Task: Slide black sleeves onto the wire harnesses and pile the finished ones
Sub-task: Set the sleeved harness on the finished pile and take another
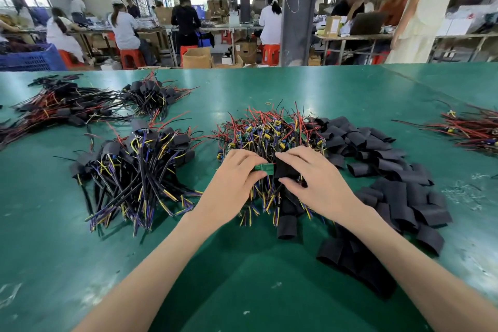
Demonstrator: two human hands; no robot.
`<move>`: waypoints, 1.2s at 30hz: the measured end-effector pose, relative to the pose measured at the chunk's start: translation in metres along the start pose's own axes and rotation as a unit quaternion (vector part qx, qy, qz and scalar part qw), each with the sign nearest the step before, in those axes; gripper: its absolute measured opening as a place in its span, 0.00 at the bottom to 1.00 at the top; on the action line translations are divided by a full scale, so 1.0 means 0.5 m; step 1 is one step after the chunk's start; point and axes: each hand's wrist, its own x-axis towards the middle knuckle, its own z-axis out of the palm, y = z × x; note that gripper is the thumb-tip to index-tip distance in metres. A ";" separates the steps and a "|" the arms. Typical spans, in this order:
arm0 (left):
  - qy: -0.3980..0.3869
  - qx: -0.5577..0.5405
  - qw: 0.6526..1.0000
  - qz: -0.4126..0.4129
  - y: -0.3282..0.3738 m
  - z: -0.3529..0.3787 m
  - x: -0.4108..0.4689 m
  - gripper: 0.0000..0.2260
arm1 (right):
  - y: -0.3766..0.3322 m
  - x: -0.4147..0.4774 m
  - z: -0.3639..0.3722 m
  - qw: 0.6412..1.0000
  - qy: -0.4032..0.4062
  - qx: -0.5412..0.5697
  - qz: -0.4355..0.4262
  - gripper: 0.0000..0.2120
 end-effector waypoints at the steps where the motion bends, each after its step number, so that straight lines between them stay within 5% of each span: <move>1: 0.000 0.000 1.000 -0.002 0.000 -0.001 -0.001 0.09 | -0.001 0.000 0.001 1.000 -0.001 0.001 -0.002 0.22; 36: 0.017 -0.010 1.000 0.015 -0.007 0.003 -0.004 0.08 | 0.001 -0.006 -0.005 0.990 -0.032 0.127 0.047 0.21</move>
